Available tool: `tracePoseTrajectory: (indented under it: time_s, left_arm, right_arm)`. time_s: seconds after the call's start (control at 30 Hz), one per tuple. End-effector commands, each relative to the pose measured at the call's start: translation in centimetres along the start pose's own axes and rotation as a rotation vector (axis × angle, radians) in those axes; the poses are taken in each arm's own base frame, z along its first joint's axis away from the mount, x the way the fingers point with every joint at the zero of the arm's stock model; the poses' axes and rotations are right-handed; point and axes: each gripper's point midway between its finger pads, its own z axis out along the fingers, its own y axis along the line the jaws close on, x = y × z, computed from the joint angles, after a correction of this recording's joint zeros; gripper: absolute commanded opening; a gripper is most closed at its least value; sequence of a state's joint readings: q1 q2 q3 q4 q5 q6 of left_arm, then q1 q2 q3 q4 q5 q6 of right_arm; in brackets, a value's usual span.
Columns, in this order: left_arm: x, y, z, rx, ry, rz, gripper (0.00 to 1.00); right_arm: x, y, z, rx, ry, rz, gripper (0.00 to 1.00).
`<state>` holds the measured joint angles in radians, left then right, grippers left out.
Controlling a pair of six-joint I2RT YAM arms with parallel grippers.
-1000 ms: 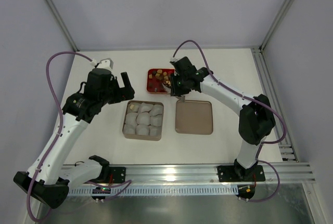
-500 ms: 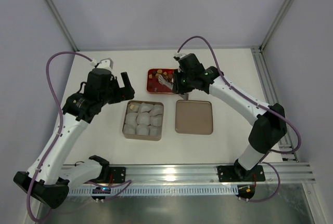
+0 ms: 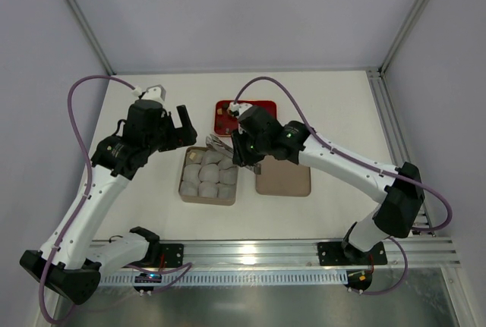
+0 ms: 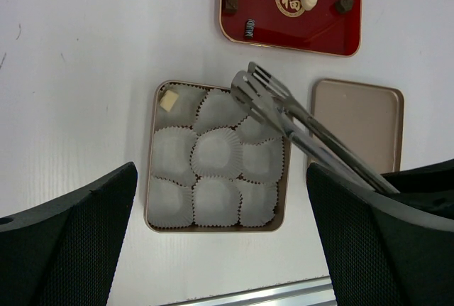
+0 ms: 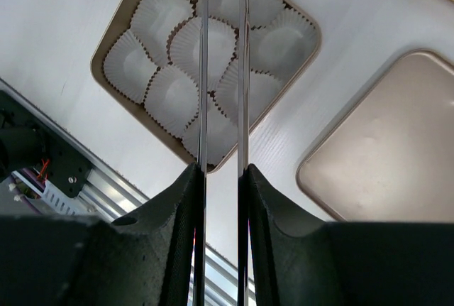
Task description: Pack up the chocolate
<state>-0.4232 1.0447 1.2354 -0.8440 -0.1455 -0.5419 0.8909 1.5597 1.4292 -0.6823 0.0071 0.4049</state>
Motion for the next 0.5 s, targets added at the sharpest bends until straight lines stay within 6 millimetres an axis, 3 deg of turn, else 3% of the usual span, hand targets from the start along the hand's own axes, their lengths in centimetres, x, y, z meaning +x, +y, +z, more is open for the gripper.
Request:
tracePoseTrajectory:
  time_s: [0.0,0.23,0.47]
  left_arm:
    - [-0.7,-0.4,-0.1,0.021,-0.031,-0.007,1.00]
    - [-0.6,-0.2,-0.2,0.019,-0.034,-0.007,1.00]
    - [-0.5,-0.2,-0.3,0.017,-0.033,-0.005,1.00]
  right_arm:
    - [-0.5,1.4,-0.8,-0.016,-0.049,0.006,0.33]
    - [1.4,1.6,0.8,-0.011,-0.002,0.002,0.33]
    - [1.8,1.8,2.0,-0.007,0.014,-0.003,0.33]
